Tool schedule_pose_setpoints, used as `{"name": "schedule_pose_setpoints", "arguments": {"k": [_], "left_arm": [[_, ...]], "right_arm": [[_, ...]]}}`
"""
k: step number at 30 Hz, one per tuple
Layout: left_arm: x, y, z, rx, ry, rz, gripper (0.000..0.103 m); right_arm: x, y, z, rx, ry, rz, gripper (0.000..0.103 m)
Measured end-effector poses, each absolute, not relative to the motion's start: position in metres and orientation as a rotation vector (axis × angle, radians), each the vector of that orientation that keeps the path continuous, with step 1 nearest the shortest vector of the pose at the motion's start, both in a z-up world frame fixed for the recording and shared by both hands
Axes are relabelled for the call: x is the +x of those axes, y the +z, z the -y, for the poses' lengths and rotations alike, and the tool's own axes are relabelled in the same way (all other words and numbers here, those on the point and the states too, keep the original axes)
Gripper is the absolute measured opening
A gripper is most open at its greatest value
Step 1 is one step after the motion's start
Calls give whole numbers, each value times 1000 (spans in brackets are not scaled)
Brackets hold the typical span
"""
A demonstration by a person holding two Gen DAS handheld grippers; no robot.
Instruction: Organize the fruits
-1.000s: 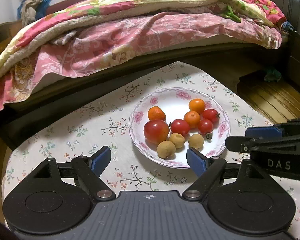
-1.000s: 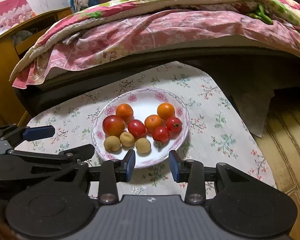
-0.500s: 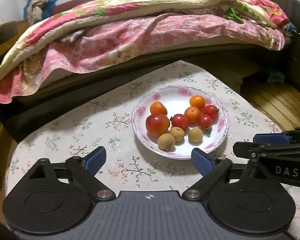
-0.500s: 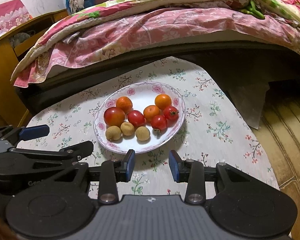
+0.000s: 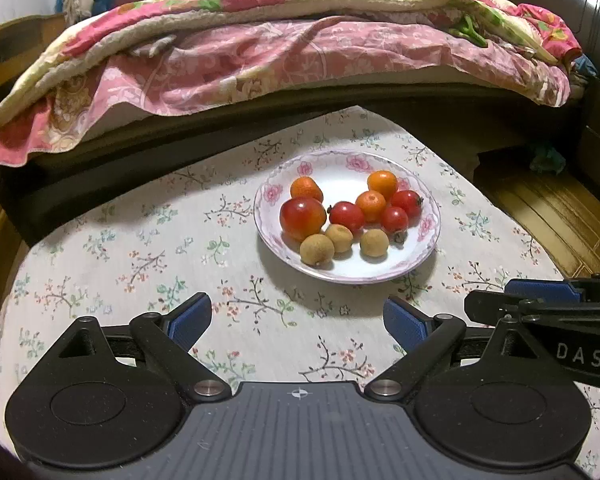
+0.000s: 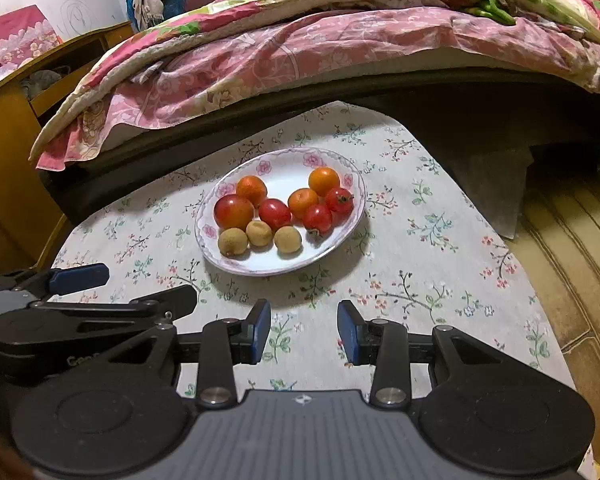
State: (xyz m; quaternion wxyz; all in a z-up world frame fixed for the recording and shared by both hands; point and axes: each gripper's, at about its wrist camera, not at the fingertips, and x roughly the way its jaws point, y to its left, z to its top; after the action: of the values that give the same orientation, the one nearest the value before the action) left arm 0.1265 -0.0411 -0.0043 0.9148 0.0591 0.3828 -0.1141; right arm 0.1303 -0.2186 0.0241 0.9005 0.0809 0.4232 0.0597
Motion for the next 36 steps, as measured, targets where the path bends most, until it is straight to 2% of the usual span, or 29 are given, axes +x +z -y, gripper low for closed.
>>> {"name": "schedule_pose_setpoints", "arguments": {"k": [11,13,36], "left_arm": [[108,-7,36,88,-240,-797,96],[105,-9,36,109,-214,-800,103],[66,-16,27,59,-207,-850,103]], "right_arm": [[110,25,218,177,125,-873,42],[106,25,217,173,123,-873,43],[66,23,213,189,142,-887,46]]}}
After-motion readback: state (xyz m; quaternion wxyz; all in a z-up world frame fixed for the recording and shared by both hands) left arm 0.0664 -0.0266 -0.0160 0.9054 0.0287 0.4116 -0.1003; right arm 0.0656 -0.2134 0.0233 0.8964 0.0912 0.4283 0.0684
